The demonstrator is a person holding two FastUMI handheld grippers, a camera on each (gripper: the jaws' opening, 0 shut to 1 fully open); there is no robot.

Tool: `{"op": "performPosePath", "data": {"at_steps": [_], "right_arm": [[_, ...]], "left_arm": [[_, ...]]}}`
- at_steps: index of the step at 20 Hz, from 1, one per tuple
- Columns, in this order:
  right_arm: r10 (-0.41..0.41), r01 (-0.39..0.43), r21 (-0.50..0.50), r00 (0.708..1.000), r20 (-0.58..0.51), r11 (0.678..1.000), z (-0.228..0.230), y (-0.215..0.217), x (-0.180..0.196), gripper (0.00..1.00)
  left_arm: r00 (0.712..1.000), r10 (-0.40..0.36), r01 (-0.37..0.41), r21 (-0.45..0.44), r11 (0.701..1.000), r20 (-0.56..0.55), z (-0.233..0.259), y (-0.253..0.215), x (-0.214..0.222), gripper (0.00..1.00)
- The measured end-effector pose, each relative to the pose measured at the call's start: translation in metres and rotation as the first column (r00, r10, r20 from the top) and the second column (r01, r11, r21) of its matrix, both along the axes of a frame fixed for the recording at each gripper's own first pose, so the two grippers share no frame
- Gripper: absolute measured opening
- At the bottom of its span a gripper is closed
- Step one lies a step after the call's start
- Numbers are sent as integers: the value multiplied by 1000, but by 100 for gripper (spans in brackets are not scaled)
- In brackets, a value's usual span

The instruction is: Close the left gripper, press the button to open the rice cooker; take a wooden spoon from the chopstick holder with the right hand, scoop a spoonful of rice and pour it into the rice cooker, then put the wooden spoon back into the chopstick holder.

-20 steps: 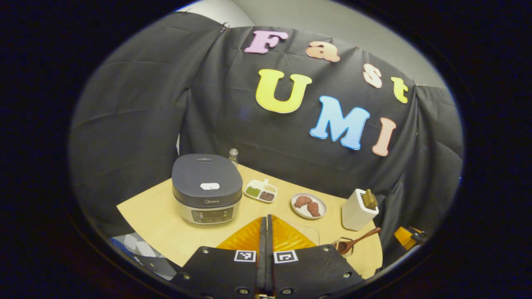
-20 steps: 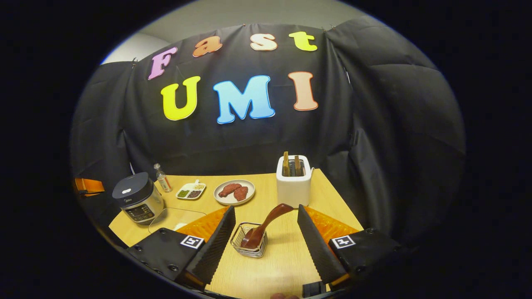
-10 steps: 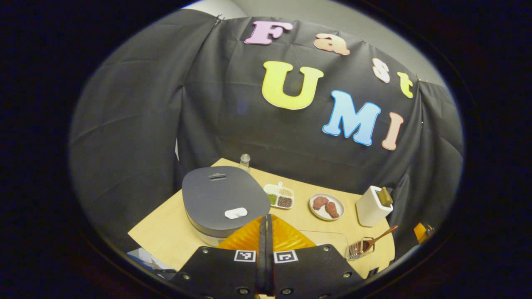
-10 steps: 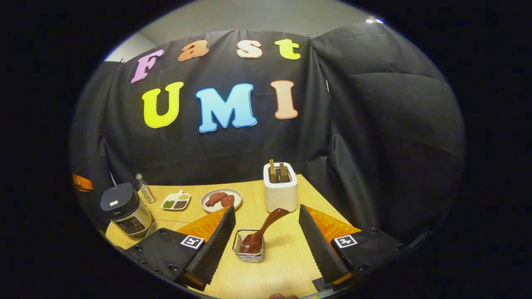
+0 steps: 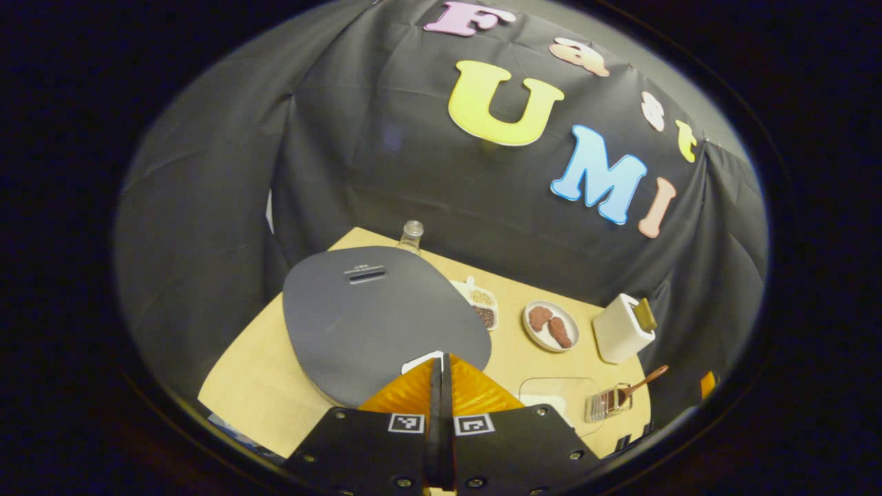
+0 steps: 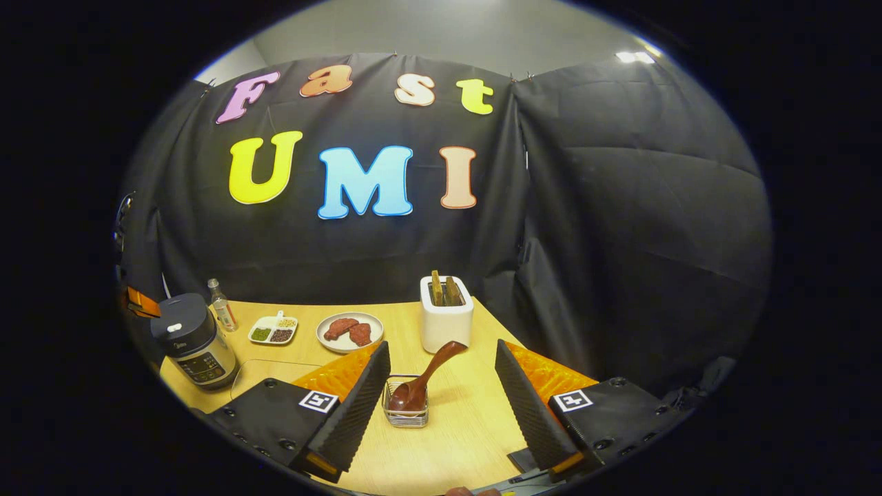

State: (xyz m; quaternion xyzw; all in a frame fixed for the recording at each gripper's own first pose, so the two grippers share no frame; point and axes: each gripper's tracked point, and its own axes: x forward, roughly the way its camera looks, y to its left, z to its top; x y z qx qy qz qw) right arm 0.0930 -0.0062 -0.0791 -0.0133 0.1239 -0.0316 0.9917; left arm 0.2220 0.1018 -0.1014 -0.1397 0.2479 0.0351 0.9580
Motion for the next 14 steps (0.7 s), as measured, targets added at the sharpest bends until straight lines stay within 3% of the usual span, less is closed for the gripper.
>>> {"op": "performPosePath", "data": {"at_steps": [4, 5, 6, 8, 9, 11, 12, 13, 14], "right_arm": [[-27, 27, -4, 999, -23, 1000, -6, 11, -12, 98], [-35, 34, -9, 999, -35, 999, -10, 13, -15, 93], [-43, 42, -16, 998, -41, 999, -11, 14, -19, 98], [-58, 57, -21, 998, -39, 998, -10, 17, -24, 97], [-64, 63, -20, 997, -38, 998, -10, 19, -25, 93], [-76, 75, -21, 996, -41, 997, -10, 22, -27, 98], [-84, 83, -29, 996, -42, 996, -12, 21, -29, 93], [-96, 94, -49, 995, -33, 994, -11, 20, -30, 97], [-103, 101, -71, 995, -21, 992, -8, 20, -30, 93]], "left_arm": [[997, -60, 61, 28, 998, -52, -21, 3, 17, 1], [996, -68, 70, 28, 997, -63, -25, 3, 19, 1], [994, -75, 78, 38, 996, -79, -30, 5, 21, 1], [990, -88, 95, 59, 994, -106, -39, 10, 21, 1], [989, -96, 103, 63, 993, -110, -39, 10, 21, 1], [990, -114, 119, 62, 991, -87, -39, 10, 22, 1], [989, -124, 129, 60, 990, -82, -41, 9, 21, 1], [988, -131, 135, 54, 989, -86, -44, 9, 14, 1], [989, -135, 139, 51, 989, -65, -43, 9, 14, 2]]}}
